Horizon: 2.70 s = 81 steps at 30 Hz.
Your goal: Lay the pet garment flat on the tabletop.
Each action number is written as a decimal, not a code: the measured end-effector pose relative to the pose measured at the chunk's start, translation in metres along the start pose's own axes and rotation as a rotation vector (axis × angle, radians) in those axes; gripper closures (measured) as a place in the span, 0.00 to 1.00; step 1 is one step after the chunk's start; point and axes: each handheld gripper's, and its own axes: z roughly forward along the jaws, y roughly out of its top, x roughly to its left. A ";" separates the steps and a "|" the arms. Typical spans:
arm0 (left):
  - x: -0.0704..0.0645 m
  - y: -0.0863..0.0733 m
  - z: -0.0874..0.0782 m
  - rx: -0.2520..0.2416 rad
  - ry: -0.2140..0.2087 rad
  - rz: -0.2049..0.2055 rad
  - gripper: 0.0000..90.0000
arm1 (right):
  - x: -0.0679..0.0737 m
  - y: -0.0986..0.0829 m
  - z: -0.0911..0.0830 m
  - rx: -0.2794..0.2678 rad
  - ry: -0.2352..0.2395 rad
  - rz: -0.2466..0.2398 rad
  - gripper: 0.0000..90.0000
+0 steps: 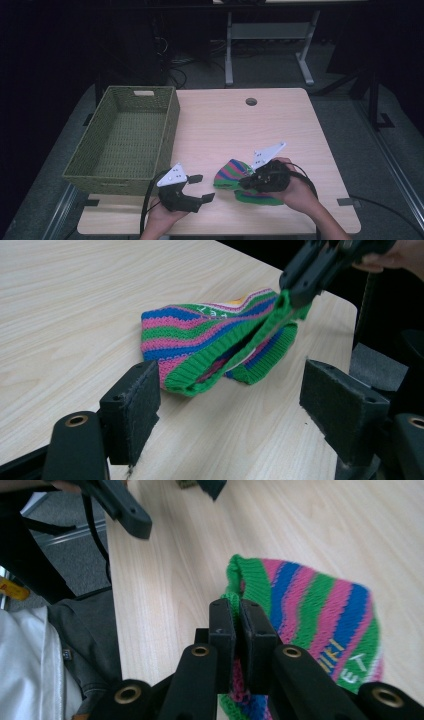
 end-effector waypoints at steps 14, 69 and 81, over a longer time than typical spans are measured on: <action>0.000 0.003 0.008 -0.003 -0.049 0.005 0.29 | -0.004 0.008 -0.031 -0.057 -0.022 -0.008 0.94; 0.029 0.079 0.026 -0.074 -0.012 0.109 0.91 | -0.030 0.001 -0.060 -0.144 -0.031 0.066 0.94; 0.045 0.081 0.053 -0.062 -0.012 0.055 0.91 | -0.062 -0.009 -0.060 -0.131 -0.058 0.132 0.94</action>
